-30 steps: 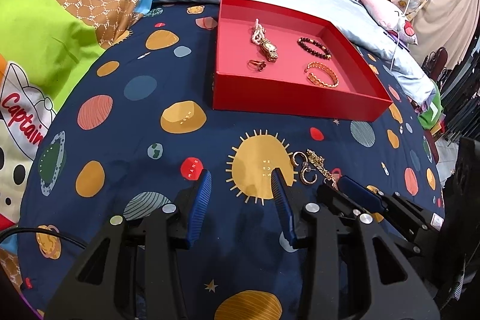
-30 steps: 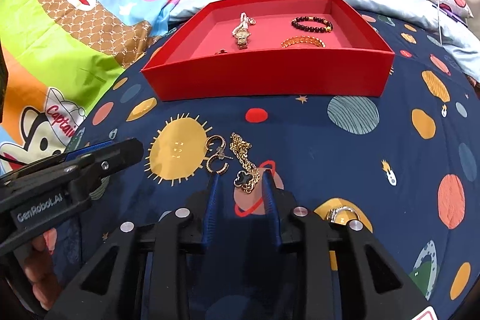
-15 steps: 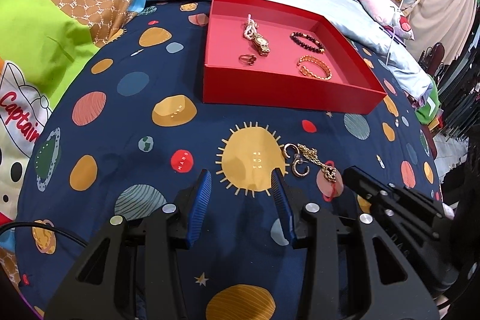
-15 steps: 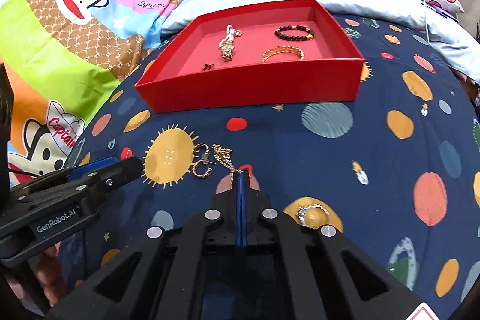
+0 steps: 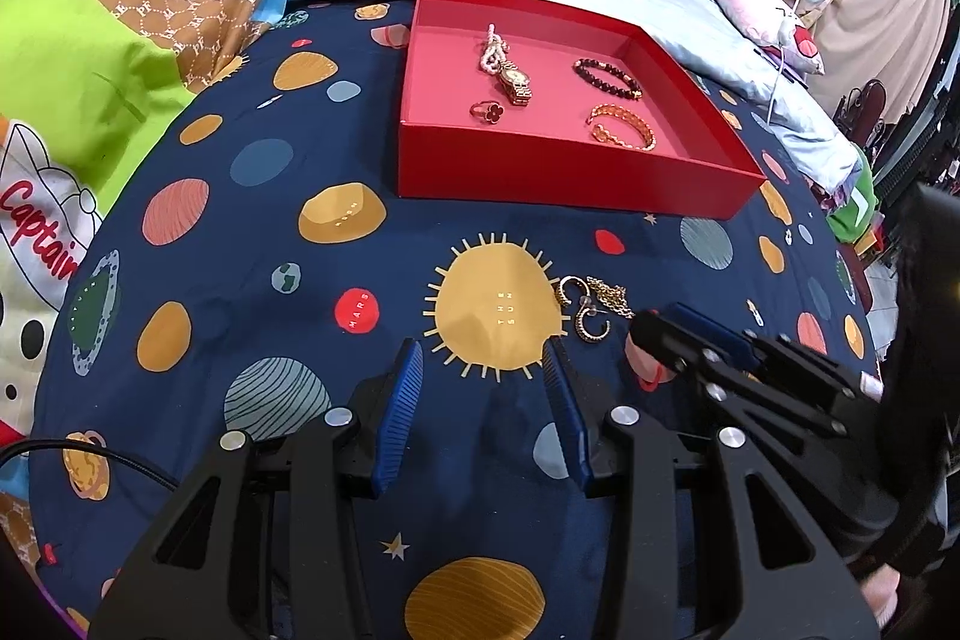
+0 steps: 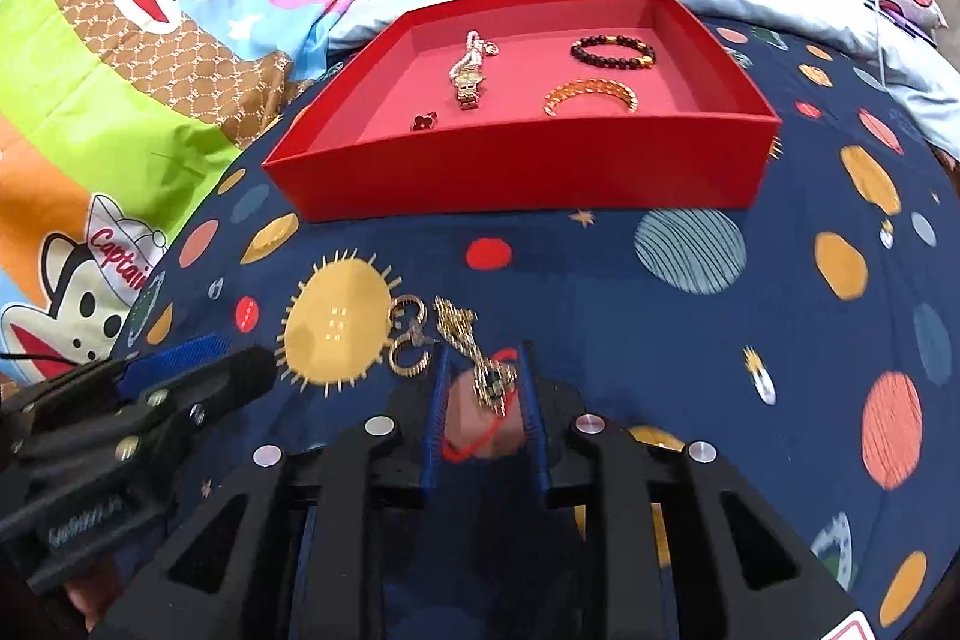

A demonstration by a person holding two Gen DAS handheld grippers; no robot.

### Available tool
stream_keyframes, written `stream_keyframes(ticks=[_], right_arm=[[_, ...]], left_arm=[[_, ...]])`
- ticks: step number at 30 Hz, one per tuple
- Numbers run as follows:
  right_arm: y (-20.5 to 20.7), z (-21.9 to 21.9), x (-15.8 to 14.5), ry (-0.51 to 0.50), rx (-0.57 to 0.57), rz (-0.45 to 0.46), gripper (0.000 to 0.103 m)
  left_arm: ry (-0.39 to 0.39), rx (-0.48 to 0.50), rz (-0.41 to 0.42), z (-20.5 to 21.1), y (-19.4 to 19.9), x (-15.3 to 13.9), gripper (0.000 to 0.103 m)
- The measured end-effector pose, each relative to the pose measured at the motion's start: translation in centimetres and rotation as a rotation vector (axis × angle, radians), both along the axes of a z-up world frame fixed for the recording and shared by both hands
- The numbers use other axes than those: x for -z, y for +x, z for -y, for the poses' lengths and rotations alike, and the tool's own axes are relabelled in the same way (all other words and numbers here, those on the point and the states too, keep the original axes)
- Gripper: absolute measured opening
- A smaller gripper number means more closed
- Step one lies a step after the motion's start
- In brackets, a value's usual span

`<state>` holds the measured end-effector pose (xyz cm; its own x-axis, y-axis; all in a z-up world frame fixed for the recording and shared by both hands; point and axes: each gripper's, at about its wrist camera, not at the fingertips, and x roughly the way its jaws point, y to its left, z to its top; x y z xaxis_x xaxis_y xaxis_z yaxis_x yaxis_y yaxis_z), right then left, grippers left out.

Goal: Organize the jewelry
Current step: 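Move the right gripper to the chains and grasp the clover-pendant gold chain, then lift the clover chain with the right gripper while the left gripper moves to the silver ring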

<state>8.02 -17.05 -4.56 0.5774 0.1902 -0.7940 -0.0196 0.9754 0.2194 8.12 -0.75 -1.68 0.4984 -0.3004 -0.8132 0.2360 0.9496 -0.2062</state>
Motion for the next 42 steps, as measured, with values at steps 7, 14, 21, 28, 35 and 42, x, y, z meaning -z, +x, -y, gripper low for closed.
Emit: stream_keyframes(ticks=[7, 14, 21, 28, 35, 42], right_arm=[[1.4, -1.0, 0.3, -0.038, -0.028, 0.008, 0.019], [1.1, -0.9, 0.2, -0.047, -0.03, 0.015, 0.003], [-2.4, 1.9, -2.6, -0.004, 0.035, 0.078, 0.002], [-6.8, 6.7, -5.5, 0.005, 0.15, 0.134, 0.002], [-9.0, 10.8, -5.3, -0.002, 0.256, 0.129, 0.002], [-11.3, 14.0, -5.9, 0.015, 0.335, 0.156, 0.002]], left_arm=[[-0.003, -0.009, -0.004, -0.5, 0.4, 0.1, 0.04], [-0.006, -0.006, -0.004, -0.5, 0.5, 0.0, 0.04], [-0.012, 0.021, 0.005, 0.5, -0.1, -0.6, 0.04], [-0.025, 0.117, 0.012, 4.0, -1.8, -1.2, 0.04], [-0.013, 0.236, -0.005, 8.9, -3.7, -0.5, 0.04], [0.009, 0.32, -0.015, 12.6, -5.0, 0.2, 0.04]])
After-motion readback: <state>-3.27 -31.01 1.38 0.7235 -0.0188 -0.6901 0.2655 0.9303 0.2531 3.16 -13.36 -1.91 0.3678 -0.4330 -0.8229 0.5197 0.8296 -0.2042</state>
